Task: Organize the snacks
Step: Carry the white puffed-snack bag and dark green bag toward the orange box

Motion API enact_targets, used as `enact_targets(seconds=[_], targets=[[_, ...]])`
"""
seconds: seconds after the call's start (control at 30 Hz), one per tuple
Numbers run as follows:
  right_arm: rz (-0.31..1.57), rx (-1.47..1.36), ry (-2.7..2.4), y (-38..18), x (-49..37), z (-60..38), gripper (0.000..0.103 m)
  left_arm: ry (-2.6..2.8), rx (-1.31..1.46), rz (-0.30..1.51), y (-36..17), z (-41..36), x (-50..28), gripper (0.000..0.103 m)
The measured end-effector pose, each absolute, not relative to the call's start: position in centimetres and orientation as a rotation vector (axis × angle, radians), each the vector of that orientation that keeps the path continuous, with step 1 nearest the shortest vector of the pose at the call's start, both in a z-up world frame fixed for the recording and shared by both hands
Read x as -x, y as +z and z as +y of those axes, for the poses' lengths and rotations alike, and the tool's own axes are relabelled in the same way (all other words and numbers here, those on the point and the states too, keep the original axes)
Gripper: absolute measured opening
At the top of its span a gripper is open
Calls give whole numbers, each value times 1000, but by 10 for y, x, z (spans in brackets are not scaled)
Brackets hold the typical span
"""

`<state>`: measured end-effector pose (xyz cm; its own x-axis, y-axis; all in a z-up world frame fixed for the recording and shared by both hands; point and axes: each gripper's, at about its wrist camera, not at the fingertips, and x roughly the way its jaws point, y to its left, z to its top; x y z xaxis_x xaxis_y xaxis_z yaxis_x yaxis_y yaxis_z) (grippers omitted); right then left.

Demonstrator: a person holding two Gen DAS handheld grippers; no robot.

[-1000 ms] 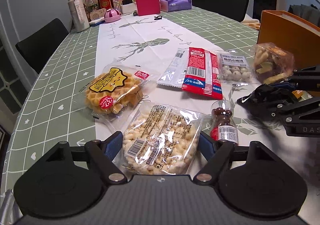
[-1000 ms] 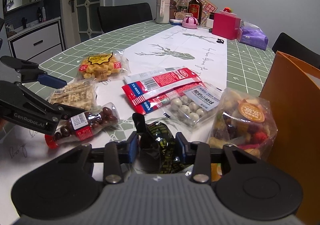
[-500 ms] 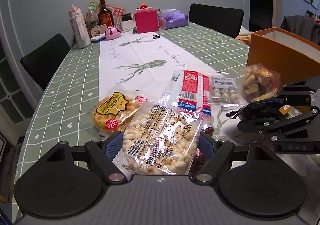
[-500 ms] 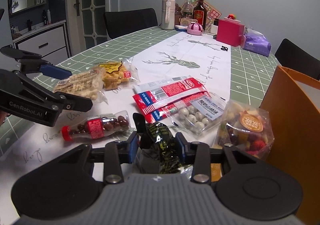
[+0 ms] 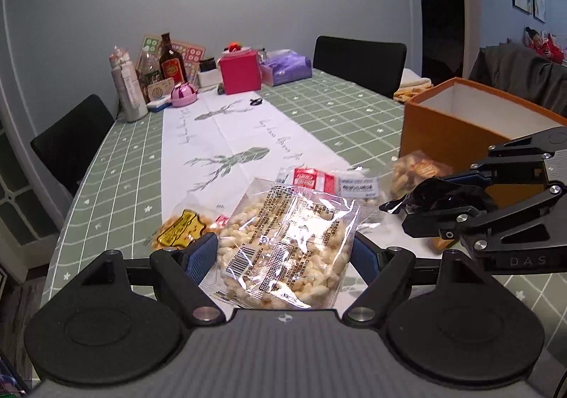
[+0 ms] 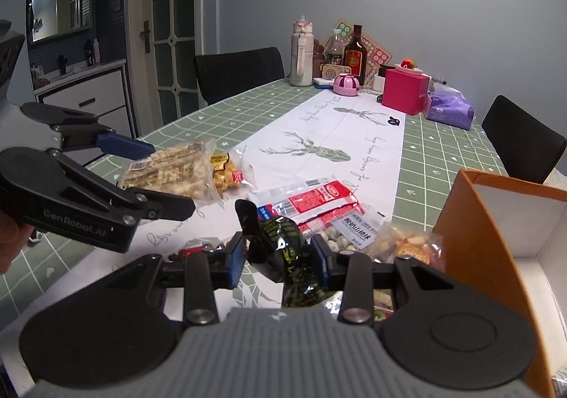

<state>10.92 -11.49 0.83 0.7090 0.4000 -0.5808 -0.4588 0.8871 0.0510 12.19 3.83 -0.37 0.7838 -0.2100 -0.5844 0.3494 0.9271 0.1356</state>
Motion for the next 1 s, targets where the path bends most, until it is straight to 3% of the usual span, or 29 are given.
enact_targets(seconds=[1.0], targets=[[529, 46, 285, 62, -82, -249, 38, -548, -424, 469, 36, -102, -120, 92]])
